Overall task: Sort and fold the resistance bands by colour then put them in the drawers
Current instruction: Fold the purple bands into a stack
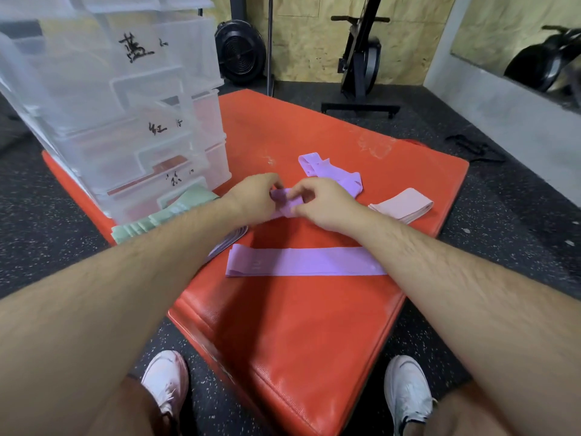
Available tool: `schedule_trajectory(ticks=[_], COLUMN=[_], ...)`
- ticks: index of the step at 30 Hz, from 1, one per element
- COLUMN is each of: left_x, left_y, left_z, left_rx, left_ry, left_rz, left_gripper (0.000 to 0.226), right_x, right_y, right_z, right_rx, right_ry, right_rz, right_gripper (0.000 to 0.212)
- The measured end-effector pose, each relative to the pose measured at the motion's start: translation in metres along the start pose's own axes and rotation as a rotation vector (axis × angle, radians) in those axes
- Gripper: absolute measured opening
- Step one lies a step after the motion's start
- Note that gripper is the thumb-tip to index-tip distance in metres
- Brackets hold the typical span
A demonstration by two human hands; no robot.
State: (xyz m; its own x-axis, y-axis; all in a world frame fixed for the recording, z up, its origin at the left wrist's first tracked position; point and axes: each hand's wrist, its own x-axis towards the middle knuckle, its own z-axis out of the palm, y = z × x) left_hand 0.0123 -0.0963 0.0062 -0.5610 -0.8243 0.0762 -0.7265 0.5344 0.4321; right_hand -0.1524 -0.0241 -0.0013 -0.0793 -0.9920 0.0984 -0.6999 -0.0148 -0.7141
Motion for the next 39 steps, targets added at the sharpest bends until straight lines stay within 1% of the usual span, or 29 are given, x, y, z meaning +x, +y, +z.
schedule_trajectory(ticks=[3,5,7,8,11,14,16,17,19,21,24,25,27,29,31,32,34,37,39], left_x=[-0.004,-0.01,-0.017,-0.021,-0.03,-0.038,-0.044,-0.046,-0.05,-0.05,-0.05,-0.05,-0.05,-0.051,-0.052,-0.053,-0.055,-0.055,-0.055], left_y=[0.012,0.019,0.022,0.023,0.024,0.025,0.03,0.034,0.041,0.045,0.047,0.046,0.045,0.044,0.045,0.046,0.047,0.047,0.046], left_z=[-0.012,-0.019,-0.024,-0.026,-0.029,-0.029,-0.031,-0.033,-0.036,-0.039,-0.041,-0.04,-0.04,-0.042,-0.043,-0.045,-0.047,-0.048,-0.047], left_rx=[-0.237,-0.412,-0.56,-0.589,-0.575,-0.534,-0.509,-0.519,-0.581,-0.631,-0.72,-0.742,-0.781,-0.833,-0.876,-0.89,-0.901,-0.897,-0.88], left_ry=[0.057,0.083,0.086,0.09,0.1,0.085,0.106,0.138,0.205,0.25,0.238,0.226,0.21,0.191,0.154,0.139,0.129,0.154,0.17], left_rz=[-0.01,-0.016,-0.006,0.002,0.021,0.039,0.099,0.142,0.191,0.173,0.076,0.045,0.002,-0.007,-0.017,-0.023,-0.03,-0.039,-0.042], left_gripper=[0.017,0.017,0.017,0.017,0.022,0.04,0.048,0.045,0.031,0.02,0.008,0.01,0.02,0.016,0.009,0.011,0.017,0.012,0.007], right_x=[-0.006,-0.012,-0.019,-0.023,-0.034,-0.041,-0.043,-0.044,-0.045,-0.047,-0.049,-0.049,-0.049,-0.048,-0.047,-0.047,-0.048,-0.047,-0.047], right_y=[-0.011,-0.016,-0.019,-0.021,-0.028,-0.035,-0.04,-0.042,-0.047,-0.051,-0.052,-0.052,-0.049,-0.047,-0.045,-0.045,-0.046,-0.044,-0.044], right_z=[-0.02,-0.032,-0.04,-0.043,-0.051,-0.054,-0.055,-0.055,-0.055,-0.056,-0.058,-0.059,-0.057,-0.054,-0.052,-0.052,-0.051,-0.049,-0.048], right_rx=[0.09,0.154,0.237,0.287,0.473,0.651,0.754,0.794,0.845,0.845,0.781,0.741,0.618,0.528,0.504,0.489,0.428,0.324,0.284], right_ry=[0.084,0.142,0.156,0.148,0.107,0.062,0.03,0.011,-0.03,-0.055,-0.047,-0.037,-0.017,0.019,0.036,0.033,0.028,0.013,0.007], right_rz=[0.01,0.004,0.011,0.022,0.099,0.175,0.223,0.247,0.28,0.297,0.305,0.29,0.236,0.185,0.147,0.131,0.097,0.047,0.044], right_gripper=[0.02,0.019,0.017,0.015,0.015,0.007,0.006,0.009,0.025,0.037,0.031,0.03,0.027,0.019,0.012,0.011,0.016,0.028,0.023])
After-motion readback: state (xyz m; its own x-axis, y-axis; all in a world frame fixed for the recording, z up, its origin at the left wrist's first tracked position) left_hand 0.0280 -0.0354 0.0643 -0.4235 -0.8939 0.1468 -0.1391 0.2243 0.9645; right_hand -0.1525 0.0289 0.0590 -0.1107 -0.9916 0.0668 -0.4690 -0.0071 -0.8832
